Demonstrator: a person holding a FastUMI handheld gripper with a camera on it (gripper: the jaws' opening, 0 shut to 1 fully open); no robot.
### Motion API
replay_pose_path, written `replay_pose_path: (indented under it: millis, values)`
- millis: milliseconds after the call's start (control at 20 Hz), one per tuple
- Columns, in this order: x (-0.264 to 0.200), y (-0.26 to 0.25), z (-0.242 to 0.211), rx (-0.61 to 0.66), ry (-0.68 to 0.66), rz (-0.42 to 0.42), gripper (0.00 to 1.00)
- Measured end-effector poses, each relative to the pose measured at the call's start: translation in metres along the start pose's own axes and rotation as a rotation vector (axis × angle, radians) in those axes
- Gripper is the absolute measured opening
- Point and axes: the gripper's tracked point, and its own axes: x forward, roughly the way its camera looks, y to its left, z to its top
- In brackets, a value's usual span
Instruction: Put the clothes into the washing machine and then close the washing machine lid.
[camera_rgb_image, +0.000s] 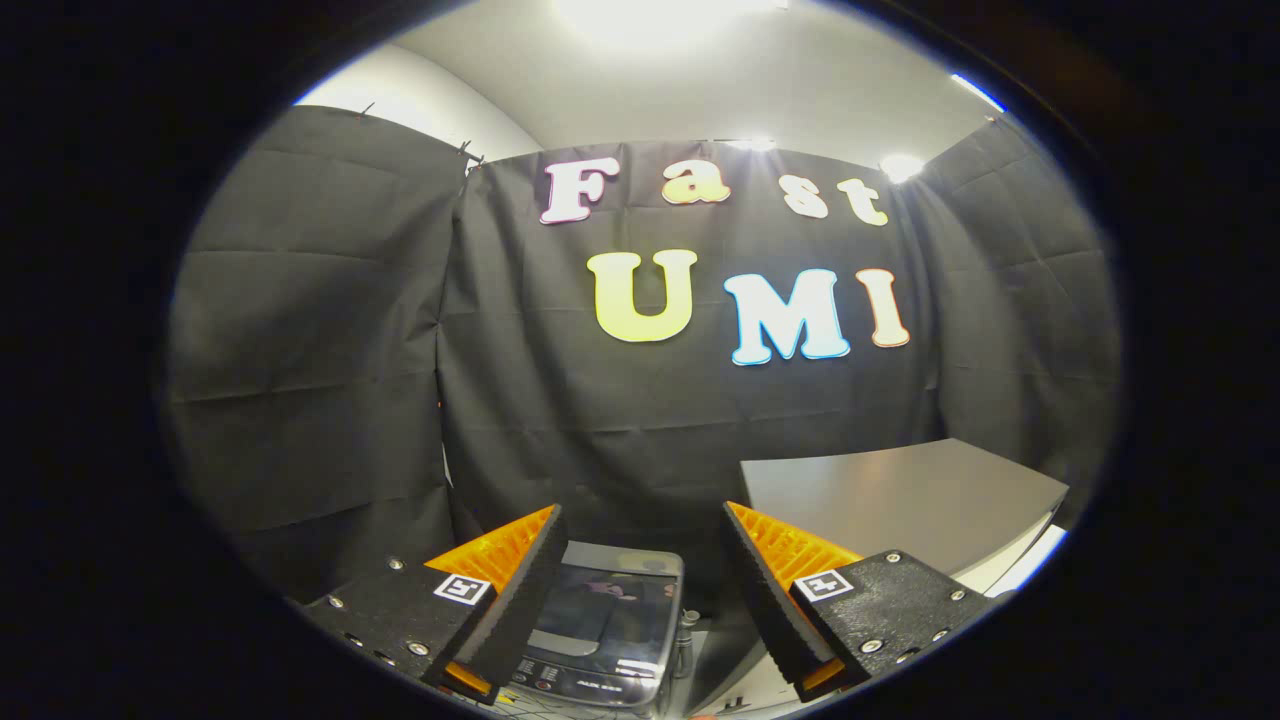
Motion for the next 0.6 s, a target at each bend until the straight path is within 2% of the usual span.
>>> replay_pose_path:
  millis: [600]
  values:
    - [-0.099,-0.138,0.021,0.029,-0.069,-0.107,0.95]
